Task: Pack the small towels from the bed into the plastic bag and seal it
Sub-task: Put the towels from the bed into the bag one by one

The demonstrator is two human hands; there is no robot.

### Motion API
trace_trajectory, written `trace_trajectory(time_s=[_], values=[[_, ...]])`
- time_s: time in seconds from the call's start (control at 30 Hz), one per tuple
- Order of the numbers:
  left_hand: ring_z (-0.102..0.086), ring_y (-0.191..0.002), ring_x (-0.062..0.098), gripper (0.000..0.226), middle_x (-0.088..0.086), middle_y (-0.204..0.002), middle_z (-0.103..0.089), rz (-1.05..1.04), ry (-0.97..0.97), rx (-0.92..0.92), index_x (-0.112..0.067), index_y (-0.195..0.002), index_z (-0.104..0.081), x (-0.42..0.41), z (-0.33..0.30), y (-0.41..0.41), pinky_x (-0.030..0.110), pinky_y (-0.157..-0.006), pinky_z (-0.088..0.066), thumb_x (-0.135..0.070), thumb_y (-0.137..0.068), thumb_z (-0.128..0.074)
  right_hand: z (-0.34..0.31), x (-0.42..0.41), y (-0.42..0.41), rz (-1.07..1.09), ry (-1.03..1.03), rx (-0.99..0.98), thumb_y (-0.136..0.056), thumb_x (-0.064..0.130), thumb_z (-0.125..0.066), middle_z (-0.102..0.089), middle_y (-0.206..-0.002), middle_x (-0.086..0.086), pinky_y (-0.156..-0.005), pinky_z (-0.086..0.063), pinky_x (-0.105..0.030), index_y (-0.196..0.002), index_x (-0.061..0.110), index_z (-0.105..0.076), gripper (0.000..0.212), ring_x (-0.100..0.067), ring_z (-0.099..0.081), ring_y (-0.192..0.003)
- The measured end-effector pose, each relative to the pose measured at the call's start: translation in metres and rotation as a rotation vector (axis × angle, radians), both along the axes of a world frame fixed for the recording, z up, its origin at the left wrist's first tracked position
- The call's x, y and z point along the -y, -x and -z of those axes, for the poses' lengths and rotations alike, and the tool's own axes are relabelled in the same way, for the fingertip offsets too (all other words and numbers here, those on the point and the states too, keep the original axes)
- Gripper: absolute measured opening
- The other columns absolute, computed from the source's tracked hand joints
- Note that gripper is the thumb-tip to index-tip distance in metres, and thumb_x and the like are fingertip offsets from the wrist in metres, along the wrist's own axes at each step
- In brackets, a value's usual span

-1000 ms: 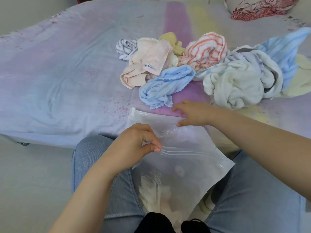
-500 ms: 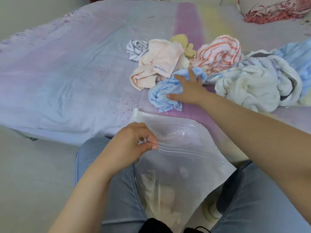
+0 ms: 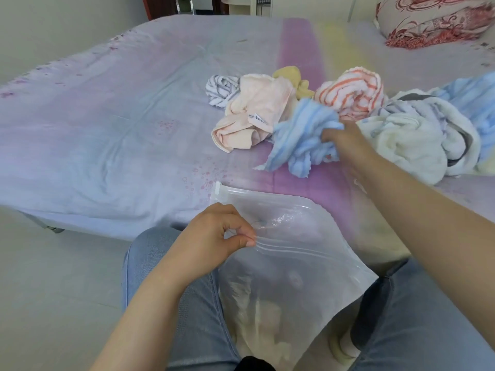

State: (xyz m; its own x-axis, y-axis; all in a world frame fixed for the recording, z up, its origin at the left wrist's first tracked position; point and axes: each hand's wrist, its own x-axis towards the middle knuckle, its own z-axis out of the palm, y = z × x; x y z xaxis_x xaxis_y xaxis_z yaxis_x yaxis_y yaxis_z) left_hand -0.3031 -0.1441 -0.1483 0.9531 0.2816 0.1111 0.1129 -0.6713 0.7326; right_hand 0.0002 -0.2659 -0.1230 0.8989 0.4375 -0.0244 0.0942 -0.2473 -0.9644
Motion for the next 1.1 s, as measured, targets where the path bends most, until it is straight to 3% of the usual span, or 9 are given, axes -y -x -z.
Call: trace_trajectory(time_s=[0.23, 0.3, 0.4, 0.5, 0.67, 0.83, 0.93, 1.03, 1.1], values=[[-0.054, -0.094, 0.003, 0.011, -0.019, -0.088, -0.062, -0.001, -0.007, 0.012, -0.037, -0.075, -0.073, 0.003, 0.002, -0.002, 0.008, -0.077, -0.037, -0.028, -0.075, -0.079, -0.028, 0.030, 0.028, -0.774, -0.446, -0.362, -0.086, 0.012, -0.061, -0.069, -0.098, 0.011, -0.054, -0.043, -0.023, -0.096, 0.028, -0.073, 0.023, -0.006, -0.059, -0.076], [-0.054, -0.092, 0.003, 0.014, -0.015, -0.083, -0.062, -0.004, -0.019, 0.018, -0.036, -0.072, -0.071, 0.005, 0.002, -0.002, 0.008, -0.075, -0.036, -0.026, -0.076, -0.079, -0.006, 0.027, 0.024, -0.821, -0.315, -0.297, -0.096, 0.010, -0.050, -0.066, -0.114, 0.016, -0.066, -0.046, -0.016, -0.115, 0.022, -0.065, 0.027, 0.000, -0.060, -0.089], [-0.045, -0.072, 0.000, 0.040, -0.010, -0.069, -0.045, -0.016, -0.093, 0.066, -0.028, -0.053, -0.044, 0.005, 0.003, -0.003, 0.013, -0.059, -0.029, 0.000, -0.074, -0.063, 0.007, 0.021, 0.071, -0.489, -0.126, -0.238, -0.072, 0.014, -0.060, -0.062, -0.079, -0.018, -0.061, -0.042, -0.032, -0.087, -0.003, -0.066, 0.023, -0.024, -0.059, -0.071], [-0.037, -0.062, 0.002, 0.034, -0.006, -0.067, -0.040, -0.010, -0.100, 0.094, -0.021, -0.052, -0.036, 0.004, 0.003, -0.002, 0.013, -0.053, -0.026, 0.011, -0.063, -0.042, 0.009, 0.023, 0.108, -0.696, 0.329, -0.321, -0.081, 0.013, -0.060, -0.060, -0.062, -0.008, -0.045, -0.041, -0.021, -0.076, 0.011, -0.062, 0.006, -0.019, -0.057, -0.052], [-0.056, -0.076, 0.003, 0.019, -0.011, -0.077, -0.059, -0.037, 0.007, 0.067, -0.023, -0.067, -0.067, 0.004, 0.004, 0.007, 0.009, -0.066, -0.036, -0.011, -0.075, -0.079, 0.040, 0.017, 0.116, -0.617, 1.117, 0.575, -0.084, 0.025, -0.056, -0.054, -0.078, -0.005, -0.053, -0.039, -0.032, -0.123, 0.015, -0.032, 0.047, -0.029, -0.055, -0.071], [-0.060, -0.082, 0.004, 0.013, -0.015, -0.086, -0.061, -0.048, 0.029, 0.079, -0.028, -0.074, -0.072, 0.004, 0.002, 0.009, 0.010, -0.070, -0.040, -0.018, -0.075, -0.080, 0.041, 0.006, 0.126, -1.075, 1.089, 0.518, -0.089, 0.029, -0.054, -0.055, -0.093, -0.002, -0.068, -0.040, -0.030, -0.097, 0.018, -0.043, 0.018, -0.022, -0.054, -0.084], [-0.060, -0.083, 0.005, 0.009, -0.013, -0.084, -0.061, -0.053, 0.035, 0.061, -0.025, -0.075, -0.073, 0.006, 0.002, 0.005, 0.010, -0.071, -0.040, -0.019, -0.075, -0.080, 0.035, 0.007, 0.126, -1.174, 1.146, 0.256, -0.083, 0.044, -0.059, -0.058, -0.096, -0.001, -0.076, -0.045, -0.036, -0.101, 0.016, -0.056, 0.034, -0.018, -0.052, -0.083], [-0.061, -0.085, 0.007, 0.008, -0.009, -0.084, -0.063, -0.061, 0.037, 0.065, -0.023, -0.076, -0.073, 0.007, 0.003, 0.004, 0.010, -0.072, -0.040, -0.020, -0.075, -0.080, 0.029, 0.012, 0.117, -0.874, 0.856, -0.022, -0.092, 0.031, -0.053, -0.061, -0.111, -0.003, -0.079, -0.053, -0.037, -0.103, 0.020, -0.060, 0.018, -0.024, -0.064, -0.098], [-0.061, -0.084, 0.007, 0.008, -0.008, -0.083, -0.064, -0.054, 0.036, 0.072, -0.022, -0.075, -0.072, 0.009, 0.003, 0.003, 0.010, -0.072, -0.040, -0.019, -0.075, -0.080, 0.024, 0.018, 0.107, -0.608, 0.678, 0.214, -0.093, 0.024, -0.053, -0.064, -0.114, -0.001, -0.080, -0.052, -0.036, -0.102, 0.023, -0.060, 0.011, -0.023, -0.065, -0.098]])
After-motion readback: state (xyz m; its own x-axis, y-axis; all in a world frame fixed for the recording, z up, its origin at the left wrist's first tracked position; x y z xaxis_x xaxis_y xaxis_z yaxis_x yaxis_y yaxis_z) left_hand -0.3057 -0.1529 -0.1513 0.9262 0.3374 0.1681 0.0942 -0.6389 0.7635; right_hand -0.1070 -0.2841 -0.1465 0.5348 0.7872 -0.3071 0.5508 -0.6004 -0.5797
